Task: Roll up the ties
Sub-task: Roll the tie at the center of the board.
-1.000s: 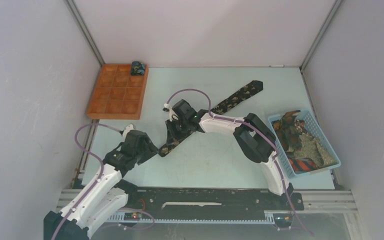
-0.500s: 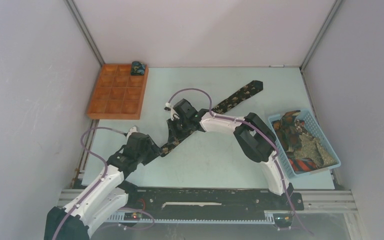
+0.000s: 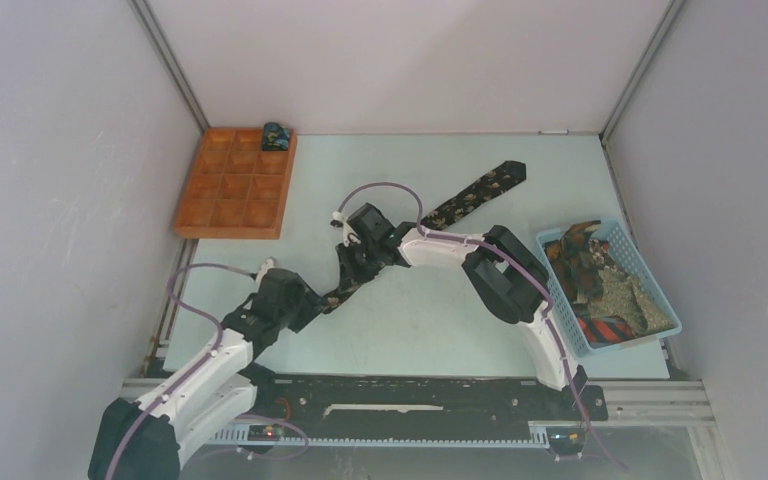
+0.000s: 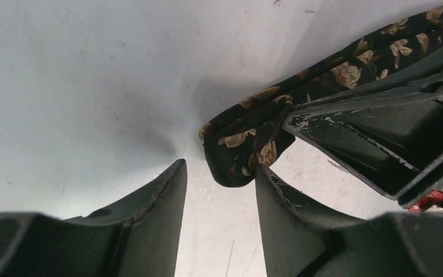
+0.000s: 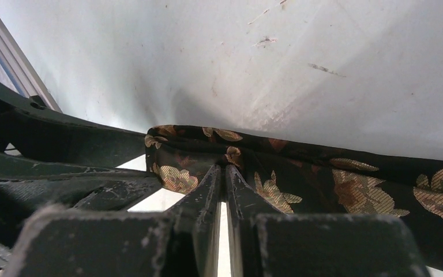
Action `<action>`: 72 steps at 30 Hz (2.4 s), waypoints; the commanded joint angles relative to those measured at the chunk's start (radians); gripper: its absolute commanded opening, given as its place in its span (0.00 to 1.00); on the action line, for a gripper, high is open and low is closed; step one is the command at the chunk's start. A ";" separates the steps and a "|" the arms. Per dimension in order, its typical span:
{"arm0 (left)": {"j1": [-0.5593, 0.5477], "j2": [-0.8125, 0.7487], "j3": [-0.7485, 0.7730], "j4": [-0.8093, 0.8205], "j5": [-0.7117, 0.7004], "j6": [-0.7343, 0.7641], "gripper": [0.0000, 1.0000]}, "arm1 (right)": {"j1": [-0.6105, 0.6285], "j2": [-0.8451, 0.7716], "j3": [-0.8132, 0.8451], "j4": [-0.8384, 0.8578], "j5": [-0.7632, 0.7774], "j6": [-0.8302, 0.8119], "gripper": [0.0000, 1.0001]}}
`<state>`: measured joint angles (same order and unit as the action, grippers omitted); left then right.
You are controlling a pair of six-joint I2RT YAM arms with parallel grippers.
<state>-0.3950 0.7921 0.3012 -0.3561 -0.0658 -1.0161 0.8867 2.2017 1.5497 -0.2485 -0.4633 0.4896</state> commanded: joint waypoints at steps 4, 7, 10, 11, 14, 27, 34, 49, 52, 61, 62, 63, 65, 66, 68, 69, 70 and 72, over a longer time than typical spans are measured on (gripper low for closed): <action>0.000 0.053 -0.016 0.095 -0.006 -0.035 0.51 | -0.003 0.003 -0.009 0.035 0.011 -0.002 0.09; 0.001 0.062 -0.022 0.102 -0.013 -0.040 0.50 | -0.004 0.002 -0.013 0.035 0.009 -0.002 0.09; 0.001 0.066 -0.031 0.101 -0.022 -0.054 0.48 | -0.005 0.004 -0.013 0.038 0.008 -0.002 0.09; 0.001 0.068 -0.036 0.099 -0.025 -0.061 0.47 | -0.005 0.006 -0.014 0.038 0.007 -0.003 0.09; -0.001 0.072 -0.054 0.102 -0.034 -0.083 0.44 | -0.006 0.007 -0.015 0.040 0.006 -0.002 0.09; -0.003 0.154 -0.080 0.167 -0.012 -0.091 0.17 | -0.005 -0.011 -0.014 0.057 0.002 0.004 0.08; -0.005 0.112 -0.059 0.117 -0.040 -0.059 0.01 | -0.001 -0.081 0.014 0.020 0.023 -0.014 0.16; -0.004 0.019 0.024 -0.041 -0.068 0.005 0.00 | 0.045 -0.093 0.025 -0.016 0.057 -0.026 0.29; -0.004 0.007 0.030 -0.052 -0.069 0.008 0.00 | 0.057 -0.072 0.032 -0.016 0.057 -0.022 0.27; -0.004 -0.024 0.058 -0.095 -0.063 0.007 0.00 | 0.075 -0.019 0.041 -0.024 0.057 -0.023 0.22; -0.004 -0.029 0.061 -0.098 -0.059 0.007 0.00 | 0.075 -0.013 0.041 -0.022 0.055 -0.023 0.22; -0.004 -0.032 0.065 -0.101 -0.056 0.007 0.00 | 0.076 -0.007 0.041 -0.020 0.055 -0.021 0.21; -0.004 -0.035 0.075 -0.110 -0.052 0.007 0.00 | 0.078 0.003 0.043 -0.016 0.052 -0.019 0.21; -0.004 -0.039 0.079 -0.116 -0.050 0.007 0.00 | 0.080 0.006 0.047 -0.019 0.050 -0.019 0.21; -0.005 -0.045 0.087 -0.123 -0.049 0.007 0.00 | 0.081 0.013 0.052 -0.020 0.049 -0.019 0.20; -0.005 -0.048 0.090 -0.127 -0.049 0.007 0.00 | 0.082 0.012 0.053 -0.021 0.049 -0.019 0.20; -0.005 -0.050 0.093 -0.131 -0.048 0.007 0.00 | 0.084 0.013 0.053 -0.020 0.049 -0.019 0.20; -0.004 -0.053 0.102 -0.138 -0.045 0.007 0.00 | 0.085 0.016 0.055 -0.020 0.049 -0.019 0.19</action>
<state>-0.3969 0.7578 0.3515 -0.4728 -0.1020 -1.0279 0.9638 2.2009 1.5677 -0.2741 -0.4225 0.4725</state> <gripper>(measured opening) 0.026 0.198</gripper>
